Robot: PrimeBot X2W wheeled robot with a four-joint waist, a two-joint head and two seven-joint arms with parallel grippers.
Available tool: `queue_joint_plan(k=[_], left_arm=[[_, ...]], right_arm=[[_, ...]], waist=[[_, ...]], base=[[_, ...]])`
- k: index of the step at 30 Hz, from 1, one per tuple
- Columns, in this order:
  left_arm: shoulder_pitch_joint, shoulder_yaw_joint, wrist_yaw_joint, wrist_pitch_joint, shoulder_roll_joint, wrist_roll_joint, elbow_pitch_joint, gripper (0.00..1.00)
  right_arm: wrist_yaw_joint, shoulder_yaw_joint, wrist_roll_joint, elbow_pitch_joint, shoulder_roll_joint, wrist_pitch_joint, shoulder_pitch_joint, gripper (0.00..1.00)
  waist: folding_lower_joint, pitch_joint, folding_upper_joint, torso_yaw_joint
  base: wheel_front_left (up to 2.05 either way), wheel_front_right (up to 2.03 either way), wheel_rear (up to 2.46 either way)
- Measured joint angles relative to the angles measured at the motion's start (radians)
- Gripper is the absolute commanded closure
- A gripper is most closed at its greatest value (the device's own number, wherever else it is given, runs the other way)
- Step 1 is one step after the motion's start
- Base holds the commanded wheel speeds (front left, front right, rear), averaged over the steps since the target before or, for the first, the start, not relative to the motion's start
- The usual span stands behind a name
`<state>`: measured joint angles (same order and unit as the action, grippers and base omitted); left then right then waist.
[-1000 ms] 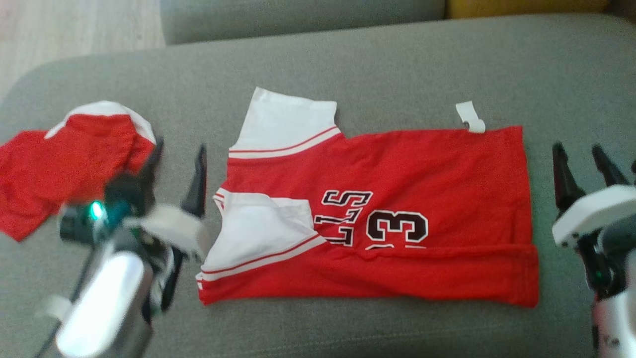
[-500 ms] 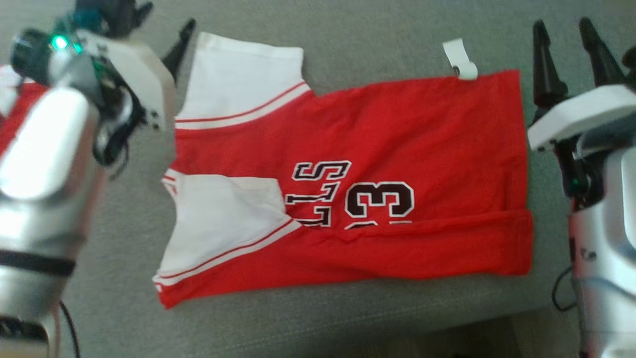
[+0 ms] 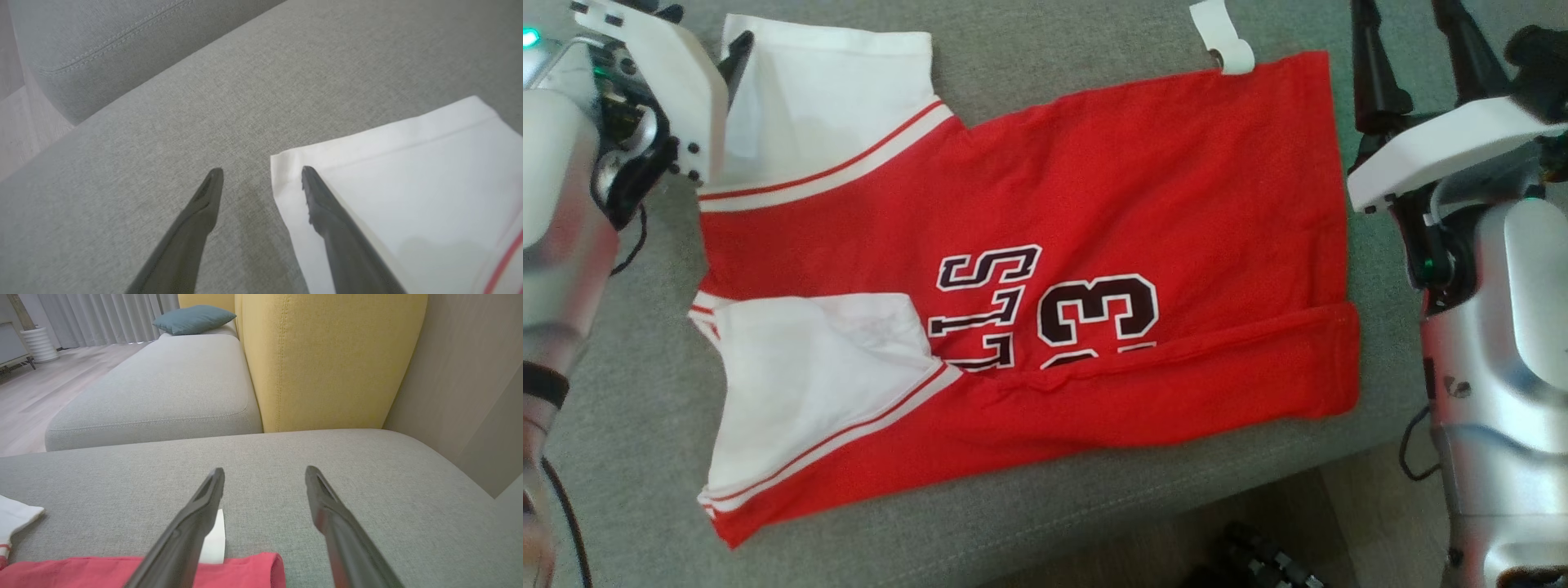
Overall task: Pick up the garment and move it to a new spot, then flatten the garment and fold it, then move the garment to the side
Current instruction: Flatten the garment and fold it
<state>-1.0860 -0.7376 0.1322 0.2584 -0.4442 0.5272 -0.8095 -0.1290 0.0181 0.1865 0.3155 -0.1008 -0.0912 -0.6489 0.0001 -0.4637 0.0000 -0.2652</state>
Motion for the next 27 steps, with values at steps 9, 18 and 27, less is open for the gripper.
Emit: queue_joint_plan(k=[9, 18, 27], left_arm=[[-0.048, -0.096, 0.0, -0.006, -0.022, 0.066, -0.045, 0.0], [-0.087, -0.176, 0.0, 0.052, -0.017, 0.212, -0.056, 1.0], [-0.084, -0.191, 0.0, -0.101, 0.003, 0.246, -0.065, 1.0]], right_arm=[[0.0, 0.001, -0.002, 0.009, 0.006, 0.0, -0.023, 0.0], [0.0, -0.026, -0.012, 0.028, 0.014, 0.0, -0.023, 0.0], [0.0, 0.008, 0.037, 0.117, -0.026, -0.083, -0.023, 0.0]], waist=[[0.0, -0.02, 0.0, -0.022], [0.0, -0.023, 0.0, -0.029], [-0.0001, 0.021, 0.0, 0.037]], base=[[0.0, 0.0, 0.0], [0.0, 0.0, 0.0], [0.0, 0.0, 0.0]])
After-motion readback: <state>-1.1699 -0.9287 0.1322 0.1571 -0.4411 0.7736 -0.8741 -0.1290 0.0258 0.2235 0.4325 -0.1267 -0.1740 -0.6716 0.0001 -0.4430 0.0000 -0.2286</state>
